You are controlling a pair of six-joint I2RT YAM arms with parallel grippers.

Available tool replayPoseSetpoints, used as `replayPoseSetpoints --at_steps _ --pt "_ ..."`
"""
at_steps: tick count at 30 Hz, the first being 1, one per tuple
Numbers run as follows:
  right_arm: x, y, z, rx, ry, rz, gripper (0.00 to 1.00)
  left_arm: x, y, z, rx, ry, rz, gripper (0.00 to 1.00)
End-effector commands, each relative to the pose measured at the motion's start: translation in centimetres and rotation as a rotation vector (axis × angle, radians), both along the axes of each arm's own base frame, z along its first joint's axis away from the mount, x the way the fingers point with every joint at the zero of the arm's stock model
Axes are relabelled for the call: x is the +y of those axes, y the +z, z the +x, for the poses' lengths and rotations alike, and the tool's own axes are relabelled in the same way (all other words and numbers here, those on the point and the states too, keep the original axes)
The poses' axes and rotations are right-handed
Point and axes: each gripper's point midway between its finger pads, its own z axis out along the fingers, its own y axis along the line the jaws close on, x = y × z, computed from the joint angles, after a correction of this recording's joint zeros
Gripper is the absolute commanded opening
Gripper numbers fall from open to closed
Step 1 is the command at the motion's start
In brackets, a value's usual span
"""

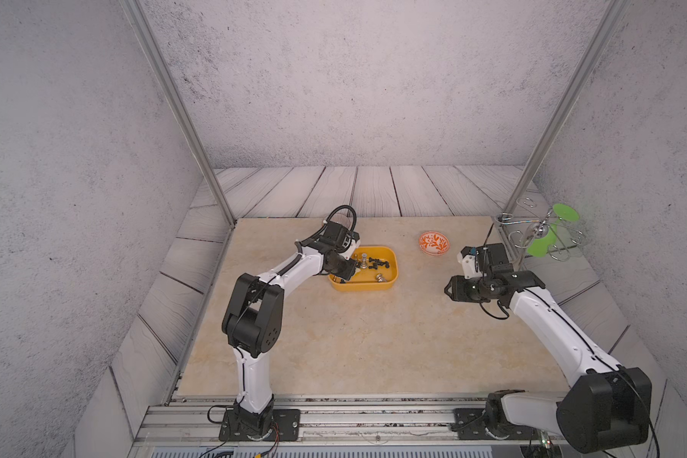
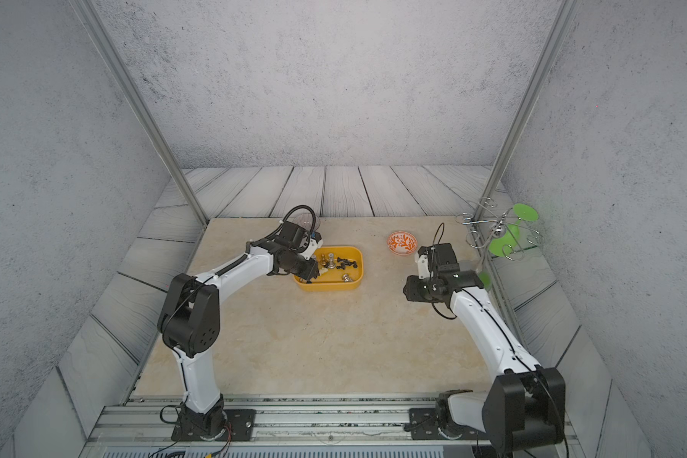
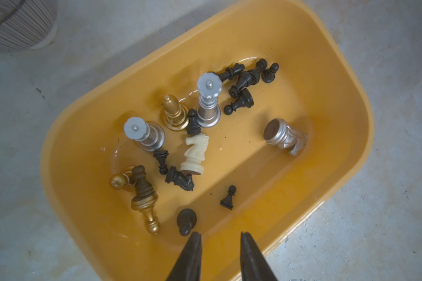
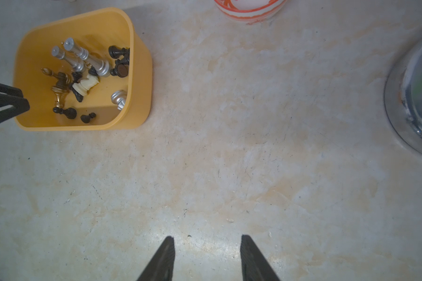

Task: Put the chess pieces into the storage box
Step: Place the chess piece in the storage box.

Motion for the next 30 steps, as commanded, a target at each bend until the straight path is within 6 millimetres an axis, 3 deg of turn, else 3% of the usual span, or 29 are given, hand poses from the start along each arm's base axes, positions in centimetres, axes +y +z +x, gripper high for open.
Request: replayPoseSetpoints --at_steps 1,12,20,25,30 --pt "-0.2 -0.5 -0.2 0.026 -0.001 -0.009 0.46 0.0 0.4 -0.1 -0.006 0.006 -0.012 0.31" --pt "-0.1 -0.7 -0.2 0.03 0.001 -0.008 0.46 0.1 1.7 0.1 -0.043 0.015 -0.026 0.32" --pt "0.4 -1.5 0.4 0.025 0.005 0.022 0.46 0.7 4.4 0.5 -0.165 0.097 -0.123 0.32" --pt "0.4 -2.7 1.0 0.008 -0.013 0.026 0.46 2.2 5.9 0.7 -0.237 0.153 -0.141 0.32" --pt "0.6 -4.3 1.3 0.002 -0.007 0.036 0.46 5.3 7.5 0.7 -0.34 0.277 -0.141 0.33"
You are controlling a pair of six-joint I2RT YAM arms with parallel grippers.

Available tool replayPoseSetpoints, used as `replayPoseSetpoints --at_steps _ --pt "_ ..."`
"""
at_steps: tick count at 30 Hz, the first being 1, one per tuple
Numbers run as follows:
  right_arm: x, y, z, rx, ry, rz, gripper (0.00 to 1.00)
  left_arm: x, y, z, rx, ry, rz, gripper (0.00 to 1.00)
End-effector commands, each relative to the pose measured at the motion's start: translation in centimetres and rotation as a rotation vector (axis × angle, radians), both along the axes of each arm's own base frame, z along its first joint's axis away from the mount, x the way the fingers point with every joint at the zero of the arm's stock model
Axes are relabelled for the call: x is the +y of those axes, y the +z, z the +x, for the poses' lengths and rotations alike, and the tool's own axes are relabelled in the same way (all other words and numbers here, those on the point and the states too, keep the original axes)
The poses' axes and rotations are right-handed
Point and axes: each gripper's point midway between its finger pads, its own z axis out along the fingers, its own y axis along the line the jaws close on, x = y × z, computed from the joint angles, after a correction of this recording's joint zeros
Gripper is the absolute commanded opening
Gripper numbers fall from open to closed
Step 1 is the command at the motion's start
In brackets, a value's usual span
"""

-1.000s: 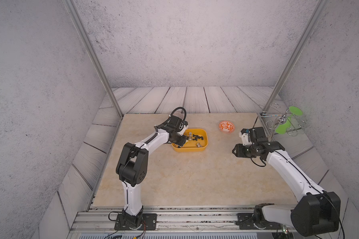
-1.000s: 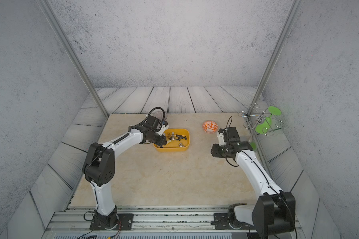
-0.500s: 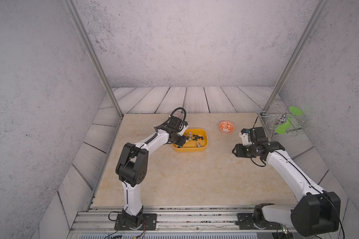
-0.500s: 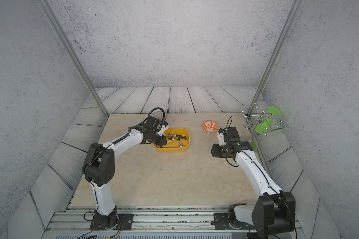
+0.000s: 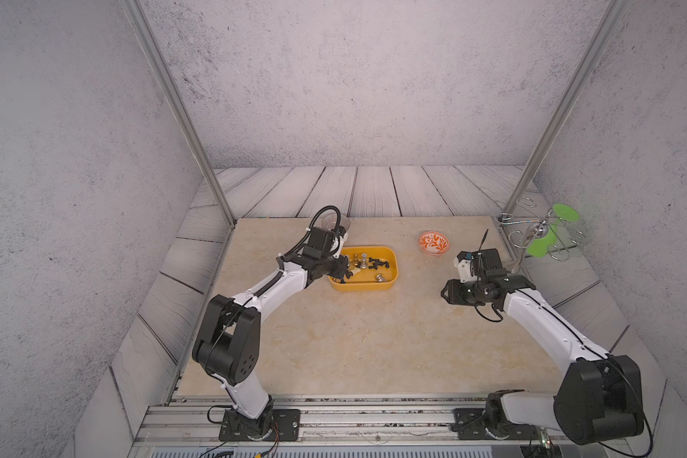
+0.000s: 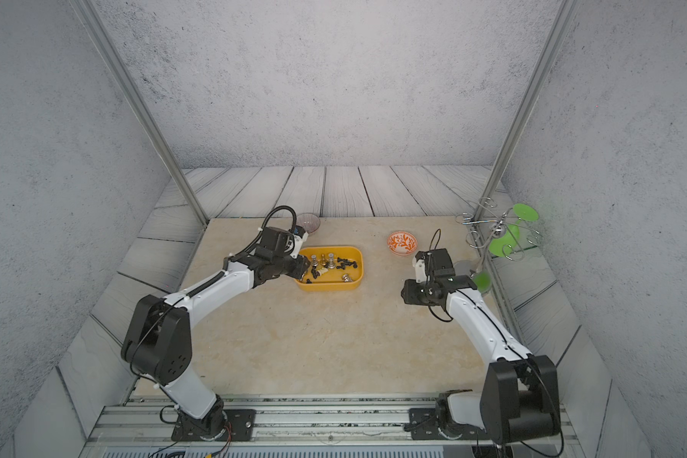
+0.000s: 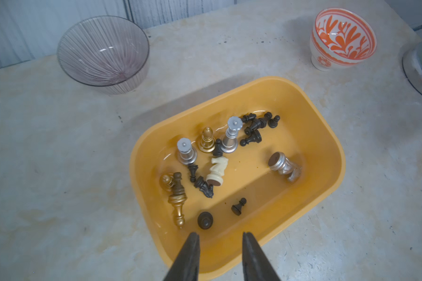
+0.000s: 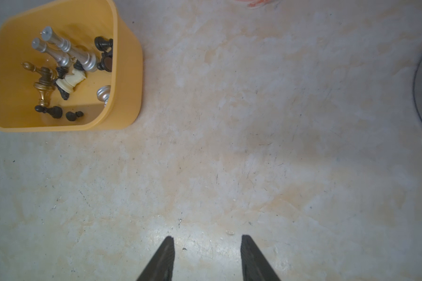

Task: Put the chess pieces into the storage box
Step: Place the chess piece in the storage box.

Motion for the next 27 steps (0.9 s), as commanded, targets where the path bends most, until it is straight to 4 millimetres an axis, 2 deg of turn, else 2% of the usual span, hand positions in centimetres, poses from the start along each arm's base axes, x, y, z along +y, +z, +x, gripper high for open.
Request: replayPoseSetpoints --at_steps 1,7,17,24,27 --pt "0.3 -1.1 0.6 -0.012 -0.003 0.024 0.47 2.3 2.5 0.9 -0.115 0.122 -0.038 0.34" --pt "0.1 -2.4 0.9 -0.04 0.002 0.008 0.51 5.2 3.3 0.3 -0.209 0.233 -0.05 0.34" --pt "0.5 -4.0 1.3 -0.062 0.013 0.029 0.61 8.7 2.8 -0.4 -0.235 0.336 -0.03 0.39" --pt "0.5 -3.7 1.3 -0.094 0.025 0.022 0.69 10.2 2.4 -1.0 -0.235 0.401 -0.06 0.47" --pt "0.4 -3.7 1.4 -0.094 0.026 0.012 0.72 10.5 2.4 -1.3 -0.245 0.406 -0.072 0.55"
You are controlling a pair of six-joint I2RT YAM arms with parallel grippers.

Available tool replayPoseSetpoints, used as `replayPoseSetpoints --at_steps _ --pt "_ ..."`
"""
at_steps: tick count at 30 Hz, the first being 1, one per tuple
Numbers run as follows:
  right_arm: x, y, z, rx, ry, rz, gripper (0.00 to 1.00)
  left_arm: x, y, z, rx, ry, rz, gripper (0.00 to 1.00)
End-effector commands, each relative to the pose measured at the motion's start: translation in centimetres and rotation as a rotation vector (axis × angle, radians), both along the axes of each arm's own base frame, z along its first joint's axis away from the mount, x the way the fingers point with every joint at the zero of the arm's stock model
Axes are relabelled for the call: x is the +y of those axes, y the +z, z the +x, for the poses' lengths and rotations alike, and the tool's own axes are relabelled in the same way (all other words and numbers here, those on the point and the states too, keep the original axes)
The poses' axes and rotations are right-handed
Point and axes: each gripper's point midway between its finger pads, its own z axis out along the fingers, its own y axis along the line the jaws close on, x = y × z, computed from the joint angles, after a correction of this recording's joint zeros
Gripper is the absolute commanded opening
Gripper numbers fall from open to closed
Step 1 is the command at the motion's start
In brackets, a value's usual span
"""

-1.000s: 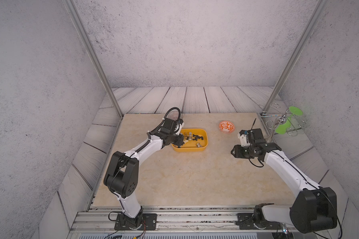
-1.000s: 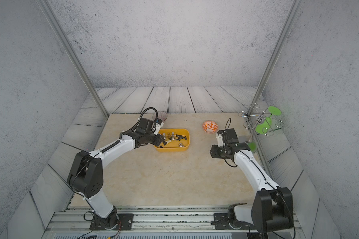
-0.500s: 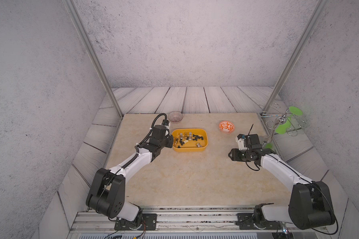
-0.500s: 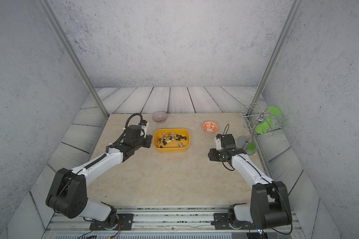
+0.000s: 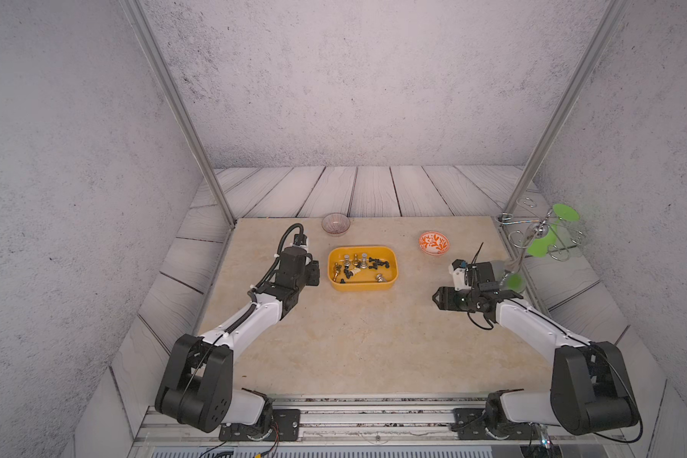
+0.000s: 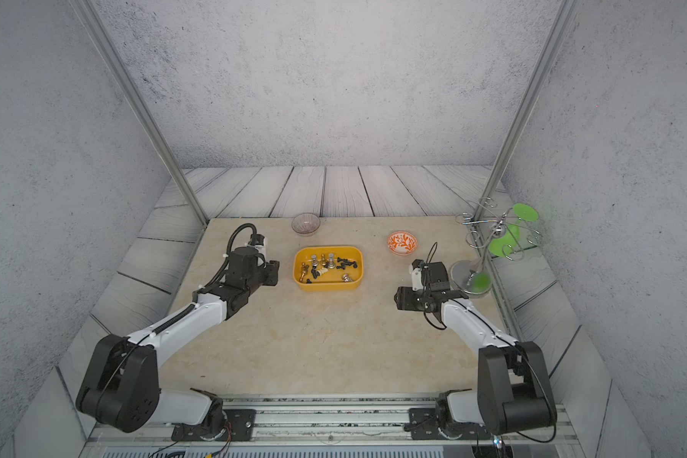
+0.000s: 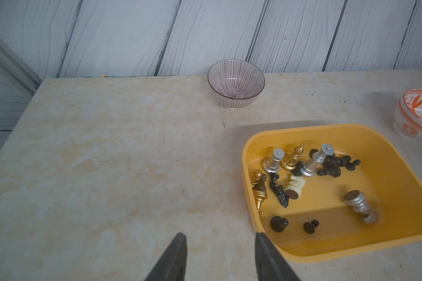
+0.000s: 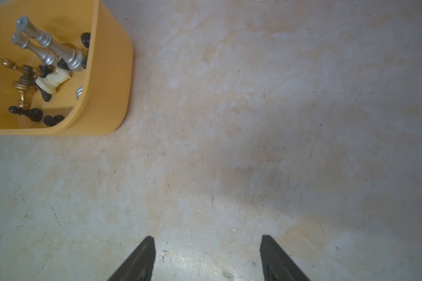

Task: Put the chess pieces into the storage box
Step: Place the chess piece in the storage box, then reset both arms

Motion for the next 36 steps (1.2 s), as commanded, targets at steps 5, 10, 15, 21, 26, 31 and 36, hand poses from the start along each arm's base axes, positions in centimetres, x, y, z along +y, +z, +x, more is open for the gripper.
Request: replayPoseSetpoints --at_steps 5,10,15,21,26,31,36 --pt "-0.1 0.2 0.2 -0.016 0.007 -0.009 0.76 0.9 1.6 0.0 -0.059 0.035 -0.034 0.66" --pt "-0.3 0.4 0.1 -0.023 0.005 -0.02 0.82 1.2 1.4 -0.2 -0.057 0.047 -0.033 0.75" --pt "-0.6 0.5 0.3 -0.034 0.001 -0.037 0.99 1.9 1.2 -0.4 -0.06 0.07 -0.015 0.99" --pt "-1.3 0.7 1.0 -0.049 -0.008 -0.084 0.99 3.6 1.2 -0.9 -0.084 0.123 0.048 0.99" --pt "-2.1 1.3 2.1 -0.094 -0.038 -0.128 0.99 6.2 1.1 -1.4 -0.1 0.202 0.122 0.99" --pt "-3.3 2.7 3.7 -0.21 -0.049 -0.213 0.99 9.9 0.0 -2.1 -0.099 0.313 0.15 0.99" --pt "-4.6 2.4 5.4 -0.363 -0.05 -0.308 0.99 13.4 -1.1 -2.4 -0.065 0.416 0.111 0.99"
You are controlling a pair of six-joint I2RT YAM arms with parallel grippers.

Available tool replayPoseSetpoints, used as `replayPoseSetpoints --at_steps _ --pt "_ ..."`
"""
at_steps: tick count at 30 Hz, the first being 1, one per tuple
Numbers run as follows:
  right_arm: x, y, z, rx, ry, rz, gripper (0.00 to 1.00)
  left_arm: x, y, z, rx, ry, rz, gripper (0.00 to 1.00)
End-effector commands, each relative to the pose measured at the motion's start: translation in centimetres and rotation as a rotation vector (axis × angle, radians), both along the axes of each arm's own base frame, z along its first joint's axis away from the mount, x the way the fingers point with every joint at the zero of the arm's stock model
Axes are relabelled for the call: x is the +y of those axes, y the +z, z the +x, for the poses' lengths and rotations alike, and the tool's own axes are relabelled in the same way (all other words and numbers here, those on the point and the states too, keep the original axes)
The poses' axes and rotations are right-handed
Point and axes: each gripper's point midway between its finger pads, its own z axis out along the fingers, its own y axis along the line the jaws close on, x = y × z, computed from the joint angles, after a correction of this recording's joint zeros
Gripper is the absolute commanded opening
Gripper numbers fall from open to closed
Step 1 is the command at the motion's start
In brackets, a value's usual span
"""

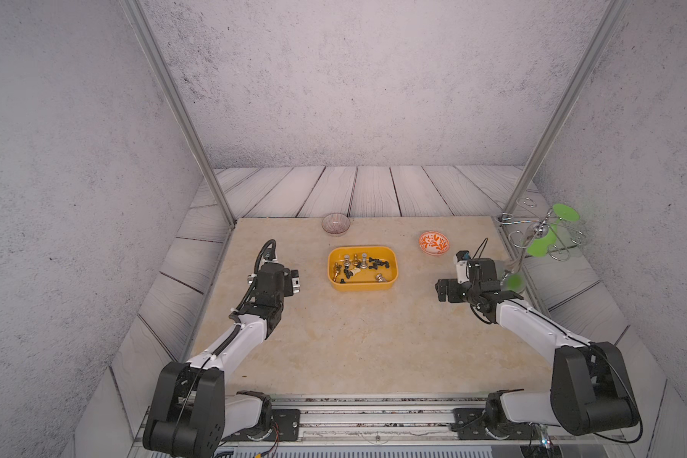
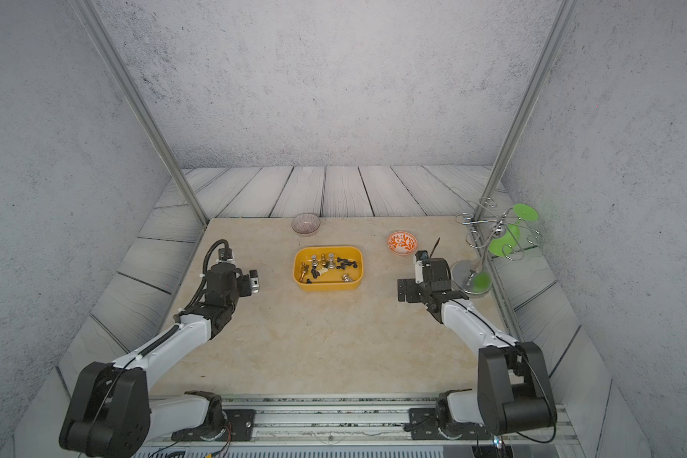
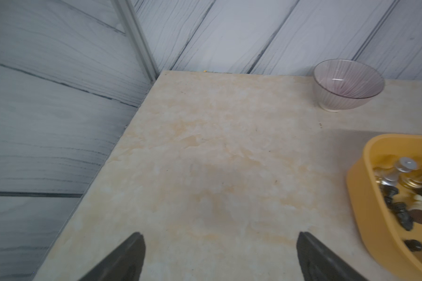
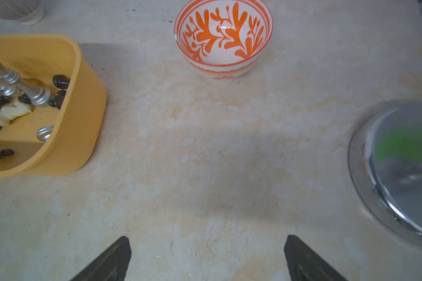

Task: Put the chess pieces into the storage box
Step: Reset both arms

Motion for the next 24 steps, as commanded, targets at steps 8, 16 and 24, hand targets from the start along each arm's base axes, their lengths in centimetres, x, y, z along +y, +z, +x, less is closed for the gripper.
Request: replayPoseSetpoints --at_steps 8,16,24 --pt "-3.2 -0.8 3.0 -0.199 -0.088 -0.152 0.99 3.9 -1.2 0.6 -0.07 0.095 0.045 0.99" --pt "-5.3 -1.4 4.6 -0.249 -0.138 -0.108 0.99 5.1 -2.7 1.8 -0.091 0.1 0.075 0.99" --pt "-6.7 -1.4 4.2 -0.262 -0.168 -0.024 0.99 4.6 -4.2 2.6 -0.1 0.049 0.041 0.99"
